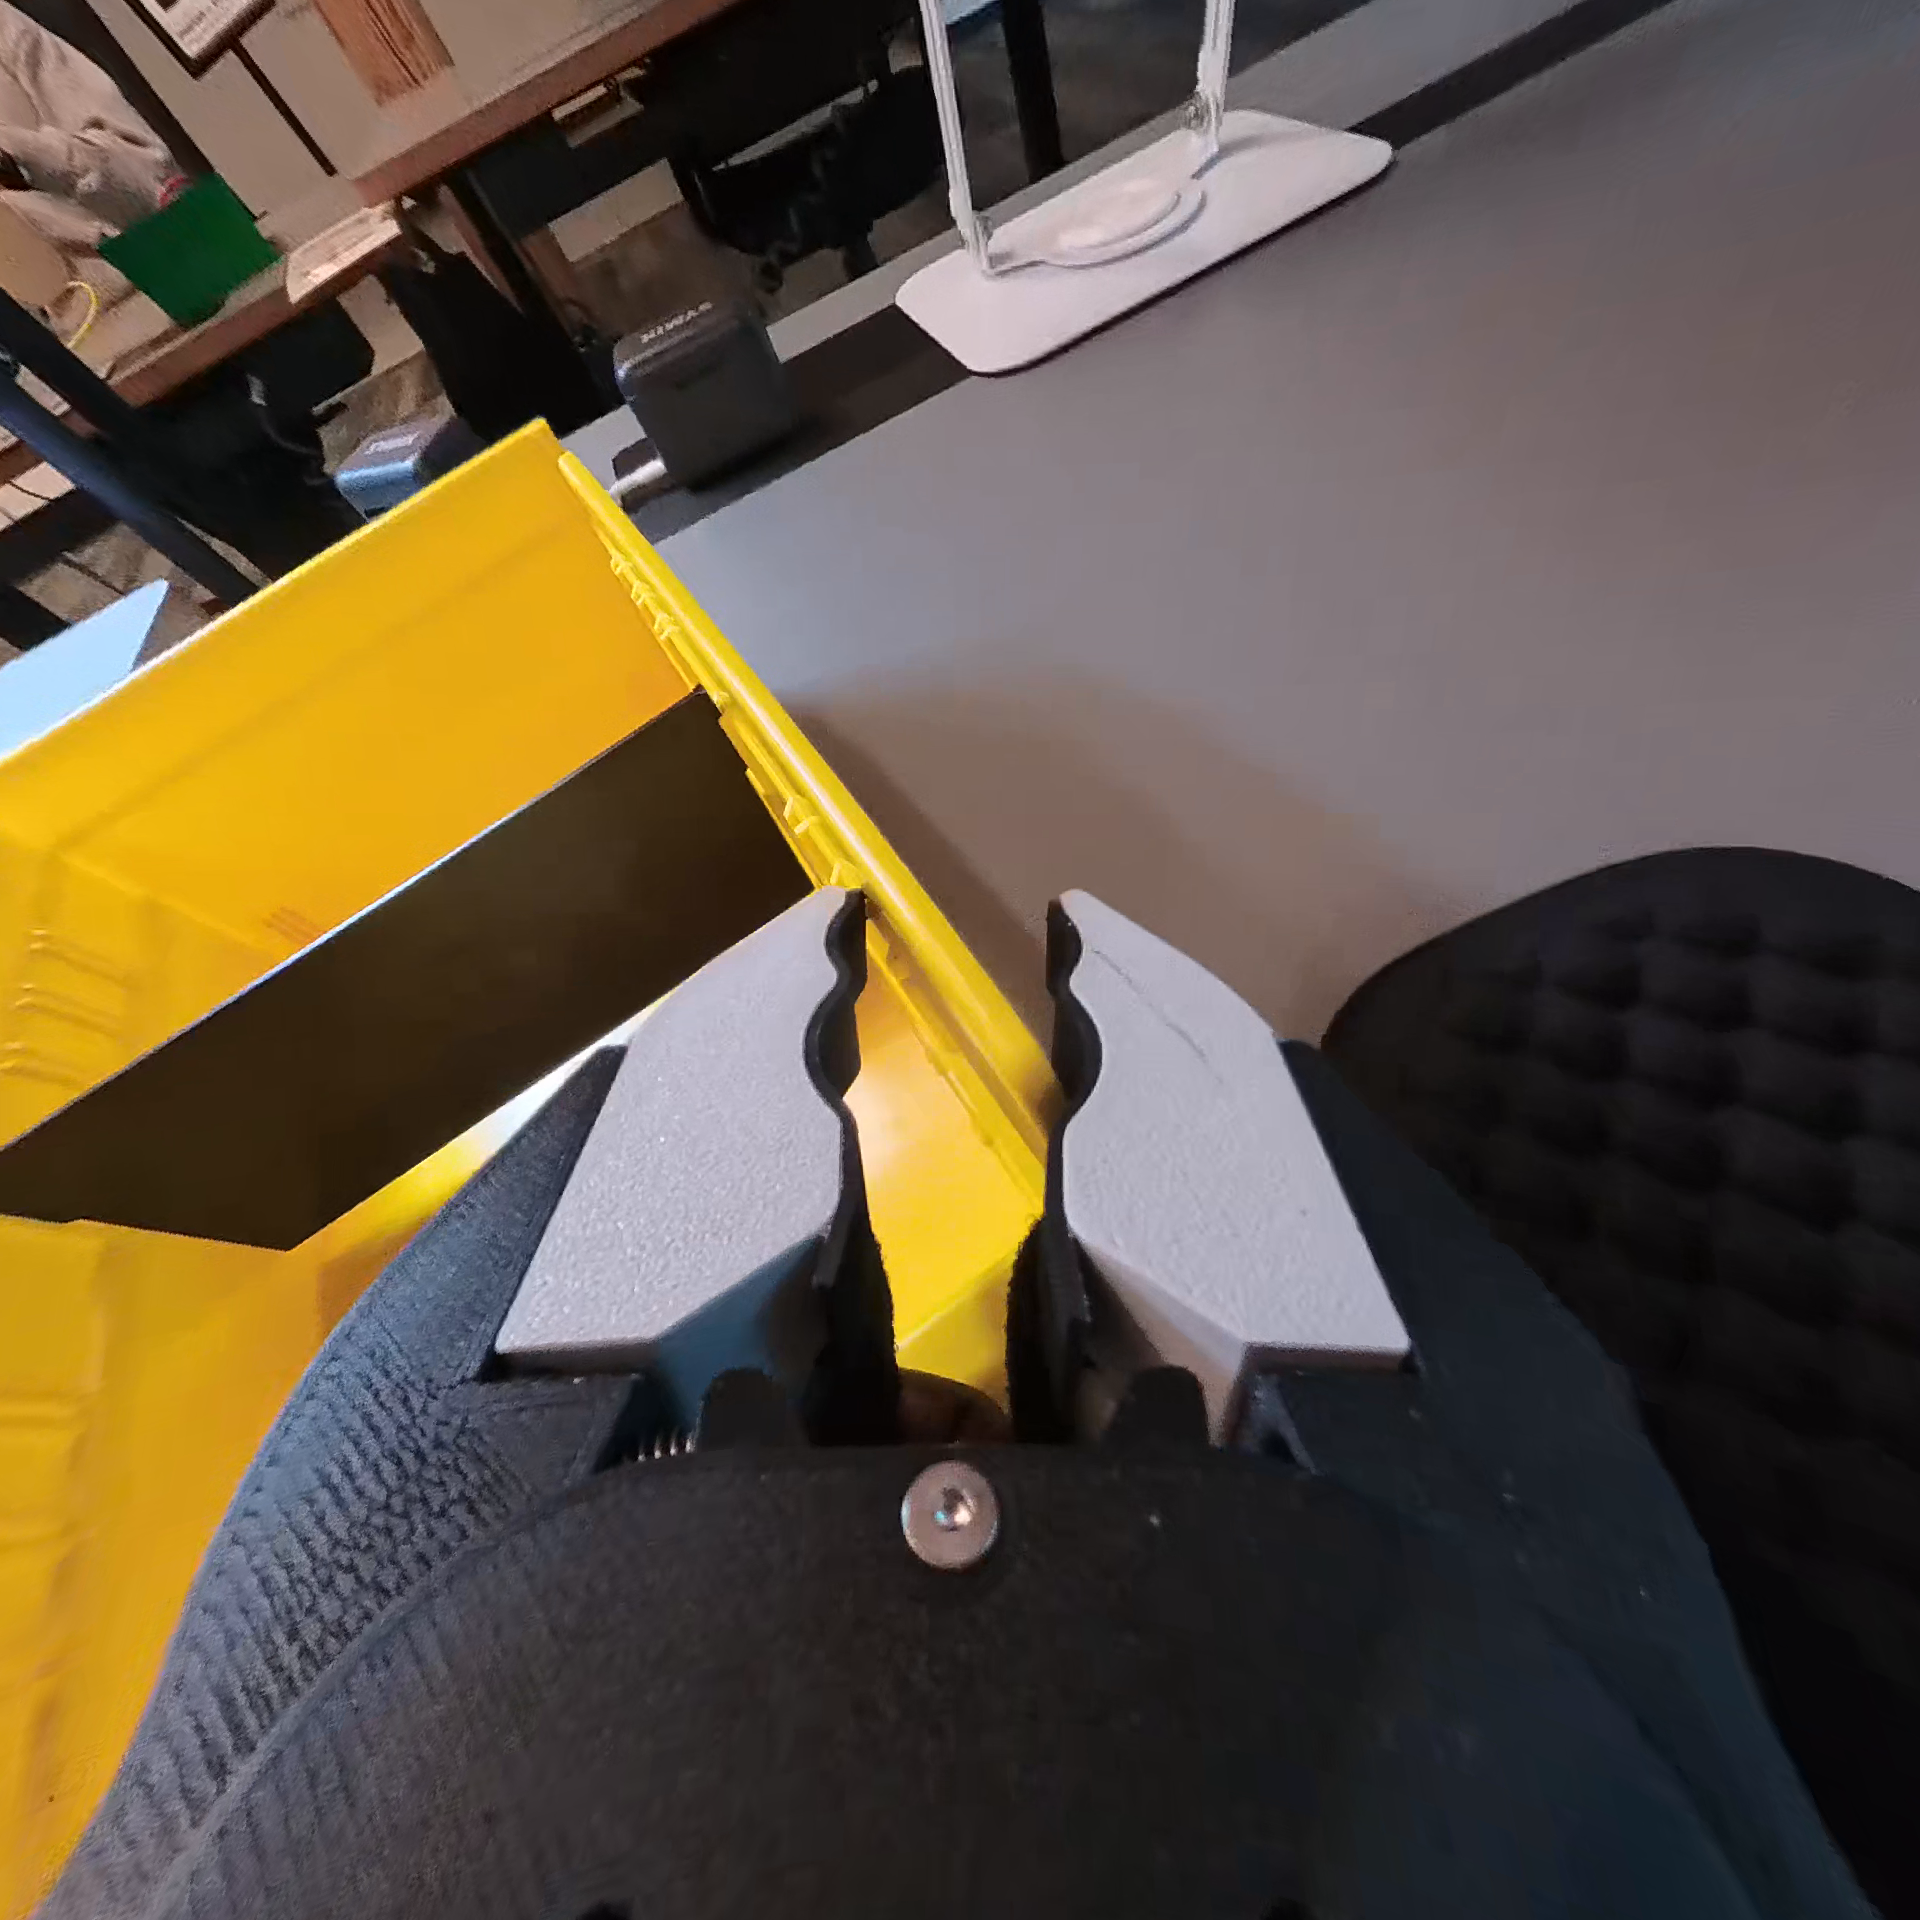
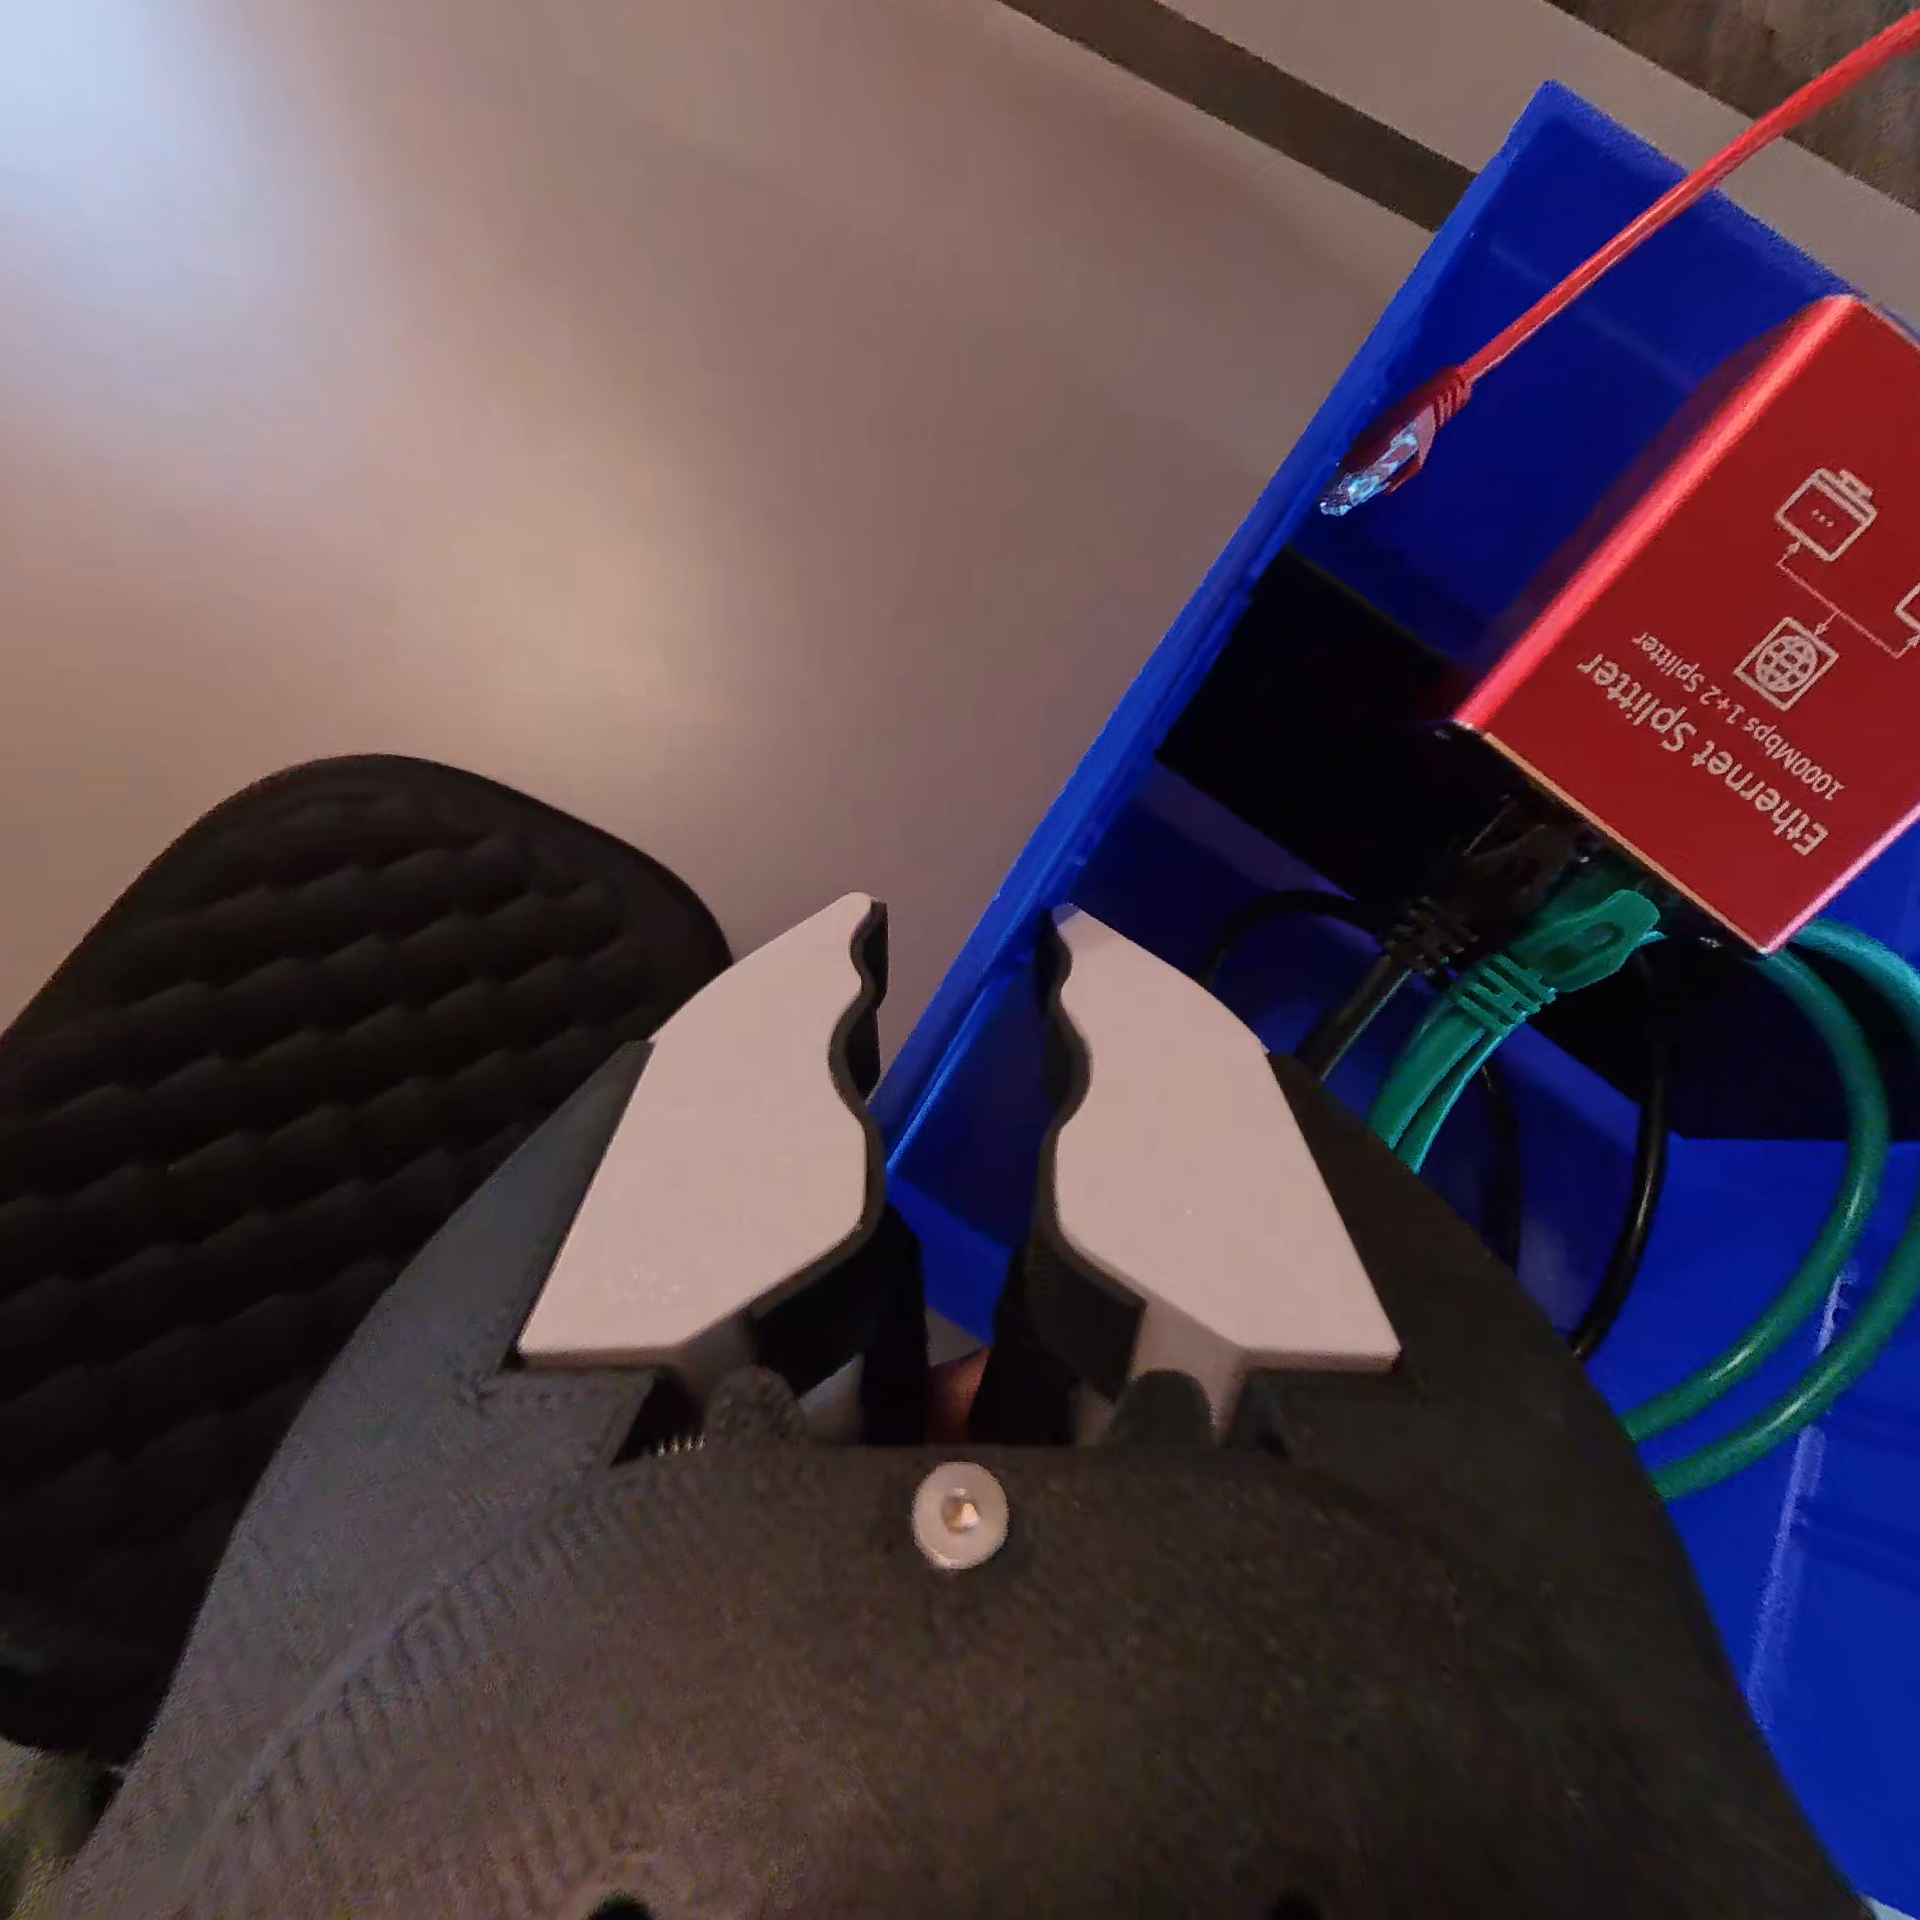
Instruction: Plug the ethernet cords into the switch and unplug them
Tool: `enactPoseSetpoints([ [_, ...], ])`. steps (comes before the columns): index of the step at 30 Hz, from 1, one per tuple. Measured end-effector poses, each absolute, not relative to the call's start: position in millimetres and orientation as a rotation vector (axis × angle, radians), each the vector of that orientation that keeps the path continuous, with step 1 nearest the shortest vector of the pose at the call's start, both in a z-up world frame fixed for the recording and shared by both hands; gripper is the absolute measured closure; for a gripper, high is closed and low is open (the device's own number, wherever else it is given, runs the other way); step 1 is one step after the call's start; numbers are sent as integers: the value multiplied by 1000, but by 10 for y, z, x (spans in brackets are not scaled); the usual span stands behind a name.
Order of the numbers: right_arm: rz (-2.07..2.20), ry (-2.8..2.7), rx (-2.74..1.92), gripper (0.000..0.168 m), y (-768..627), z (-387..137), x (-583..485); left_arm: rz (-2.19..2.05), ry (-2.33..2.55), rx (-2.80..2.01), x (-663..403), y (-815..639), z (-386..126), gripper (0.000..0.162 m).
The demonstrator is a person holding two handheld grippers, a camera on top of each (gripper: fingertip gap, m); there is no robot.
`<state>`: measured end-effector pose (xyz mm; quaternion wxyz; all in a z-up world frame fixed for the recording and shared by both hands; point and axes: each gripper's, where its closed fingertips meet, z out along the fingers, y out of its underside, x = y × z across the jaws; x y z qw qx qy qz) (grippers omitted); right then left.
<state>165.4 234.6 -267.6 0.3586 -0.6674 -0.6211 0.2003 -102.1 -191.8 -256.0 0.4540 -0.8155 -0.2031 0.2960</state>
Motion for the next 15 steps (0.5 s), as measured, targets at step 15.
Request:
enactPoseSetpoints([
  [15,677,-1783,-1548,140,1626,-2661,516,671,-513,-1956,-1187,-1567,-2553,127],
])
